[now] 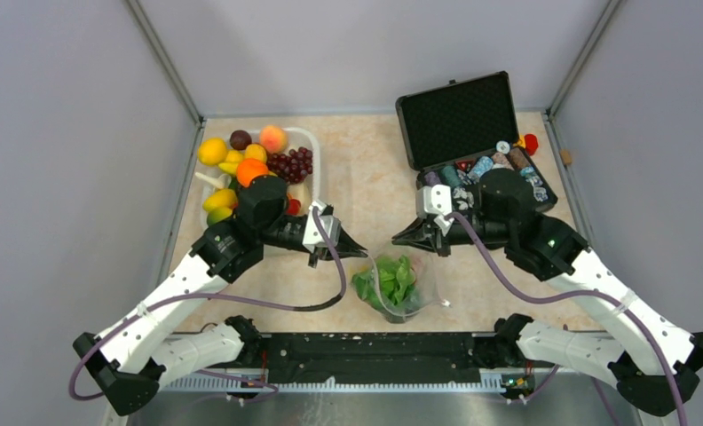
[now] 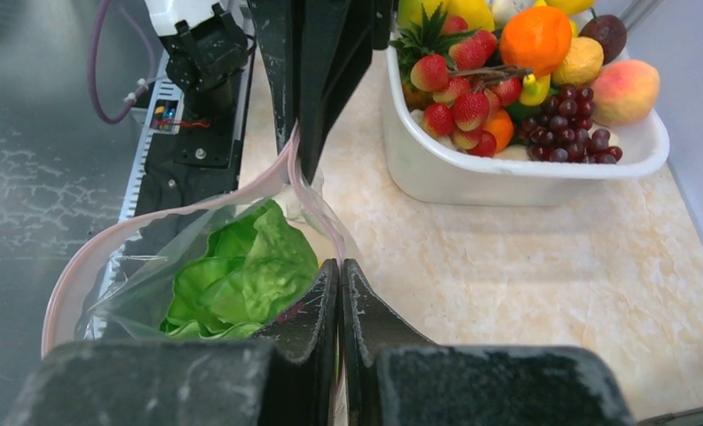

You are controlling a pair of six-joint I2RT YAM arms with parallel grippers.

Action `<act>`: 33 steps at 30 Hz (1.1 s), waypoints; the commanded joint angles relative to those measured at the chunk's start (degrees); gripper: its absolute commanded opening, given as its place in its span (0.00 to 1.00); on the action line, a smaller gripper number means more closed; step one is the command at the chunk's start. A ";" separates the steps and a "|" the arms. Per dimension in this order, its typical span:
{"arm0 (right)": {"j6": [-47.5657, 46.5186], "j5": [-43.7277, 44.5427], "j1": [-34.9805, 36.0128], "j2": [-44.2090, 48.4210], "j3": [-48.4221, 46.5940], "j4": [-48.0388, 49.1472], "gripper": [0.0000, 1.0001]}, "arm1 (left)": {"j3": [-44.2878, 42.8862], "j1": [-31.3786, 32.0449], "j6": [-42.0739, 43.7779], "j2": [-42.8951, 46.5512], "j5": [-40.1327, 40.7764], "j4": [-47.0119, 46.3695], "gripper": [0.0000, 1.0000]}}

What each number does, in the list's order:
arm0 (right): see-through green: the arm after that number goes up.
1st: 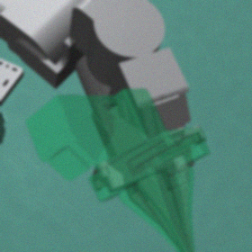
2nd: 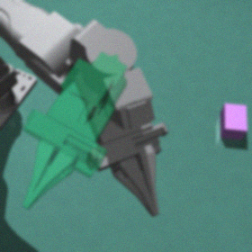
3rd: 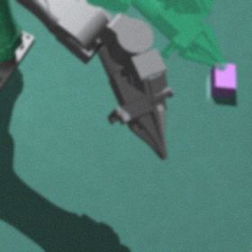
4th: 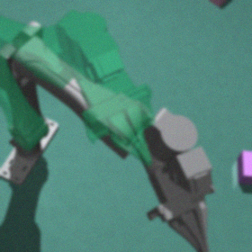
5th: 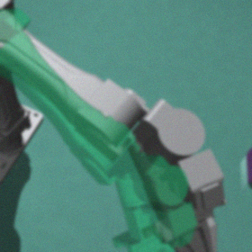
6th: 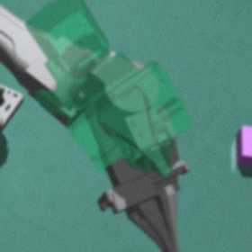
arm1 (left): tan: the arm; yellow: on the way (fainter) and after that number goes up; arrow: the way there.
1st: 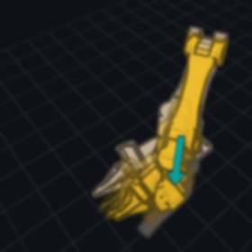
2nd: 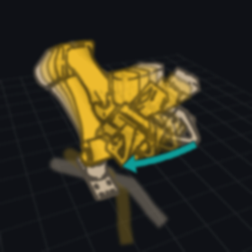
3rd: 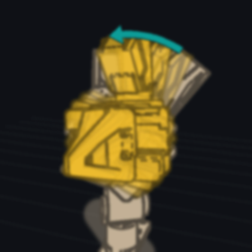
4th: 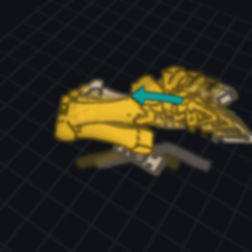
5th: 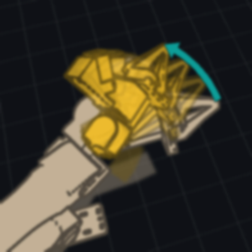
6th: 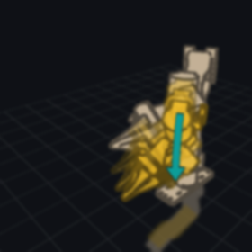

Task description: Place the food in the zip-top bag and seal the zipper

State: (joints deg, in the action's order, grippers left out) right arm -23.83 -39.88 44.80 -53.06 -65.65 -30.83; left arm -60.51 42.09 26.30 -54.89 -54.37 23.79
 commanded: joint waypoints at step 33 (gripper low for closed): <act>41.54 30.95 -27.65 13.48 9.17 3.27 0.83 | 7.26 -0.77 -23.40 2.16 39.01 -24.07 0.00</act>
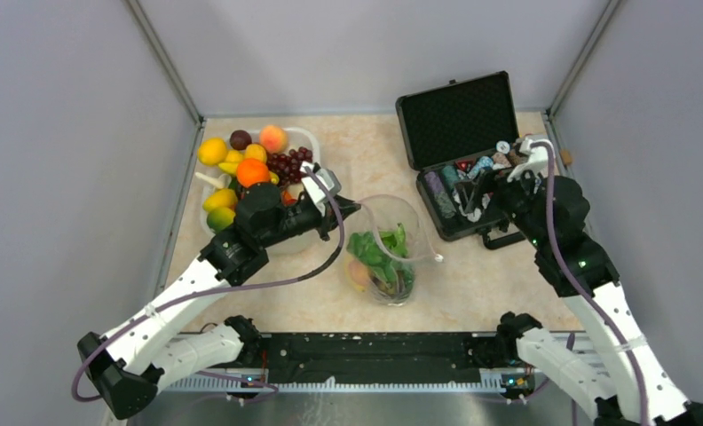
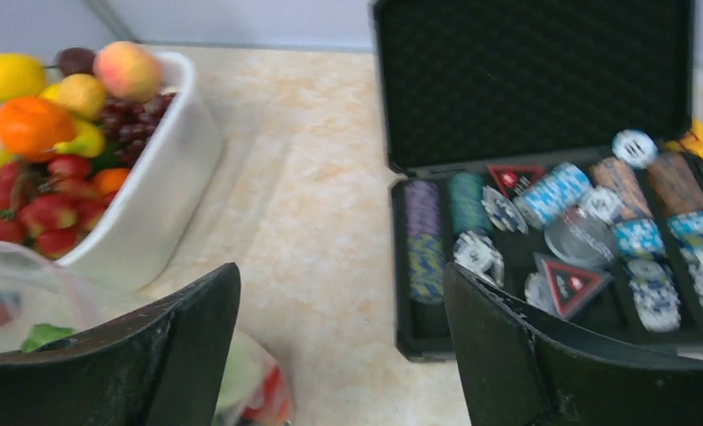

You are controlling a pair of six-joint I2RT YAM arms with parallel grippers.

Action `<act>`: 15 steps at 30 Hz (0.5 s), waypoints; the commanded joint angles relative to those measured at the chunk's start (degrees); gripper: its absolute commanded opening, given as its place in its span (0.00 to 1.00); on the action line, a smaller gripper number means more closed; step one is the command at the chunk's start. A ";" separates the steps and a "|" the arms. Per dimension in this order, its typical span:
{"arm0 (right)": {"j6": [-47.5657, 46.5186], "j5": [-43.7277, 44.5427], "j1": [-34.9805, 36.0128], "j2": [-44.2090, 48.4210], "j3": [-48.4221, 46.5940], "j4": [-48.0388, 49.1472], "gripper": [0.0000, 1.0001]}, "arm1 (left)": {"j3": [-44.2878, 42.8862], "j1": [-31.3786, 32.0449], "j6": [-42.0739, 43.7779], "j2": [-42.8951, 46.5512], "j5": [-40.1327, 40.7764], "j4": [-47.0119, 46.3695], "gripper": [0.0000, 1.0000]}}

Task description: Place the food in the zip-top bag and seal the zipper

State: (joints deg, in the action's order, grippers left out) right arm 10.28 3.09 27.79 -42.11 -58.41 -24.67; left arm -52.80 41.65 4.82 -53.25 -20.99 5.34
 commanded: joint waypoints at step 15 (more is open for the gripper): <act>23.69 -29.85 -14.08 28.23 38.46 39.96 0.63 | -1.14 -2.15 -6.86 -1.33 14.55 -3.51 0.00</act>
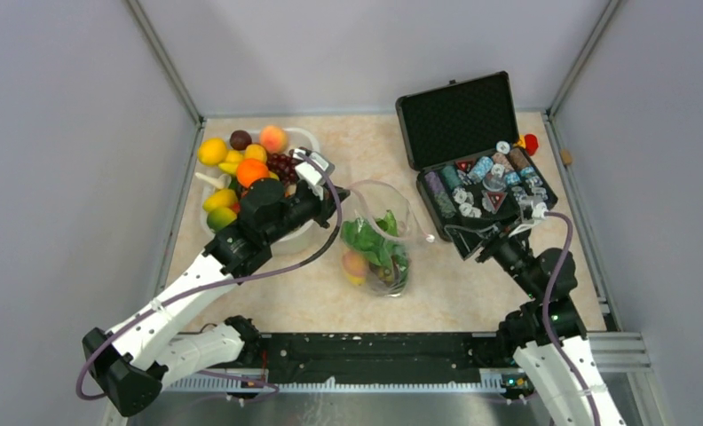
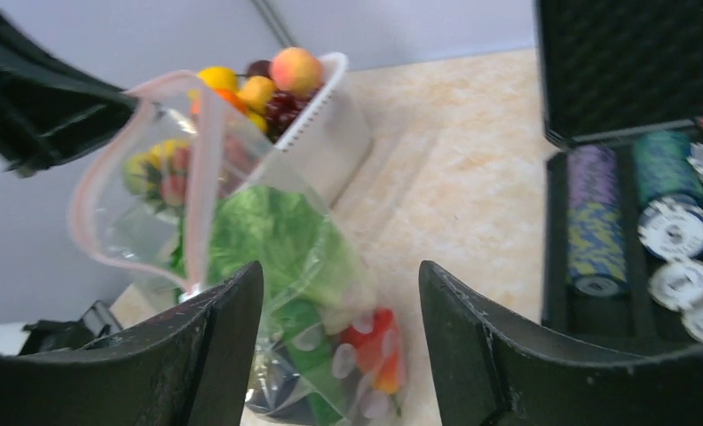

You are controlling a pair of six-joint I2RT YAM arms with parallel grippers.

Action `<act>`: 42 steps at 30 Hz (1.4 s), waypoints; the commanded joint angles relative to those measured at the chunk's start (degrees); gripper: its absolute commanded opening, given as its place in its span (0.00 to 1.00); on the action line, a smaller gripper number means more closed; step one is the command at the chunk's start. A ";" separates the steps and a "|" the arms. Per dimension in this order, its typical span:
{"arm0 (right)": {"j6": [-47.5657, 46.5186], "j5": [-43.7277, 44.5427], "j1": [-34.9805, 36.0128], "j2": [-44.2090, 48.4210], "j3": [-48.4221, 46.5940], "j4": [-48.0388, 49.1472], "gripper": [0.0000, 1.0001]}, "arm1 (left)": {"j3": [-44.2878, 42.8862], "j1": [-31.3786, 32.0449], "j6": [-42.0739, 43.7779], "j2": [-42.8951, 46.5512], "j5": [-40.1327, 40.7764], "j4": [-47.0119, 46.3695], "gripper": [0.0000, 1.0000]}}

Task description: Place the food in the zip-top bag and seal the zipper

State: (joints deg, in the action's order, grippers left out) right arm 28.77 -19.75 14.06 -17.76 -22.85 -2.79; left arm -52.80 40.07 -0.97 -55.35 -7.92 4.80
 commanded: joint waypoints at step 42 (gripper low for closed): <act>-9.52 -18.40 7.56 -9.83 10.16 38.93 0.22 | -1.35 -2.63 -1.04 -0.42 -2.74 -2.84 0.00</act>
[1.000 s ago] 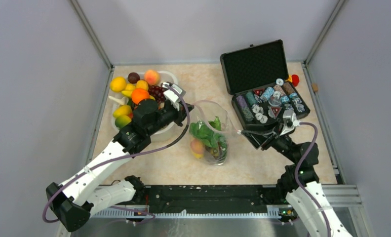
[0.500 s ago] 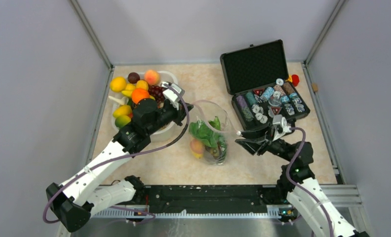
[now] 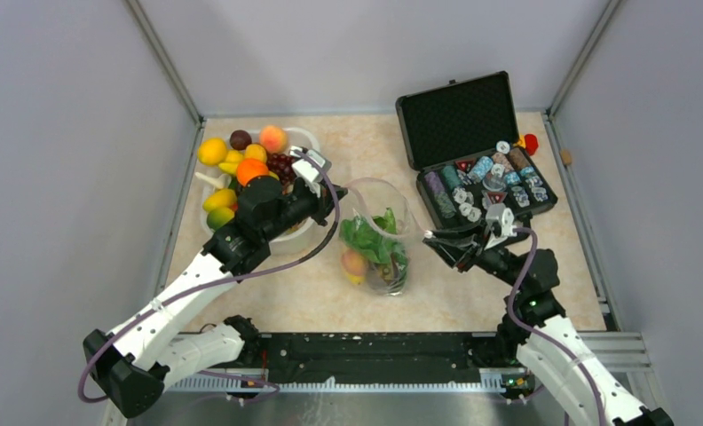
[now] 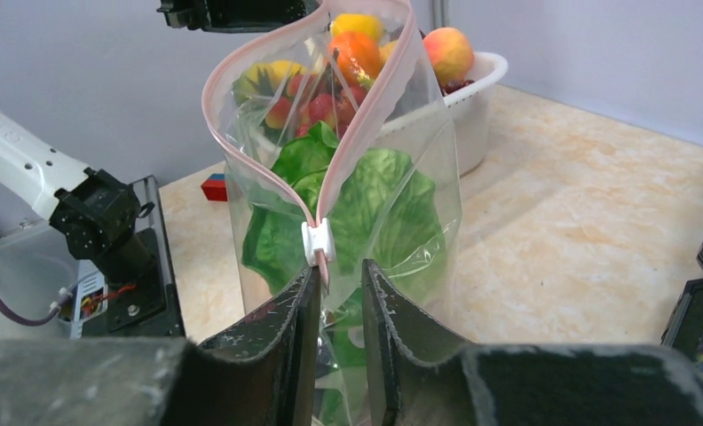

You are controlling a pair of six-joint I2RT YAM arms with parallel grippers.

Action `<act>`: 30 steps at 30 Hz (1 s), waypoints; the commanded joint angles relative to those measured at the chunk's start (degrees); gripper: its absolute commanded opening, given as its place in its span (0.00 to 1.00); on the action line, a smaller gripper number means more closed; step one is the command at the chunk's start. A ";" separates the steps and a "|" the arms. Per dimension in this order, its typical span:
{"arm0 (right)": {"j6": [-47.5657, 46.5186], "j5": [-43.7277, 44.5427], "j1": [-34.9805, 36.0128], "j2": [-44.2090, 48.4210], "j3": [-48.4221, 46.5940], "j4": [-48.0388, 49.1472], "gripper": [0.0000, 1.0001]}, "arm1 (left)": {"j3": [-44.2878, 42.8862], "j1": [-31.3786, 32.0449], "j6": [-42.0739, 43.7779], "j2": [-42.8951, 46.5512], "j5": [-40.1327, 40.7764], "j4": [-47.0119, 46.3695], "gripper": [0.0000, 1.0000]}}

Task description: Place the food in the zip-top bag and seal the zipper

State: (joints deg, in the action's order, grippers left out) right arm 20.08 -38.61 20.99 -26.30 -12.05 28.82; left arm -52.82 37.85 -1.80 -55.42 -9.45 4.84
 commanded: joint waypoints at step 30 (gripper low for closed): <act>-10.88 3.80 0.76 -0.38 -13.94 -15.58 0.26 | 0.96 -3.33 2.90 6.18 -2.21 1.83 0.00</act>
State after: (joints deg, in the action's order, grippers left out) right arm 9.08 -31.20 21.28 -26.57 -26.61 10.00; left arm -52.47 34.98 0.99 -50.09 -11.14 9.47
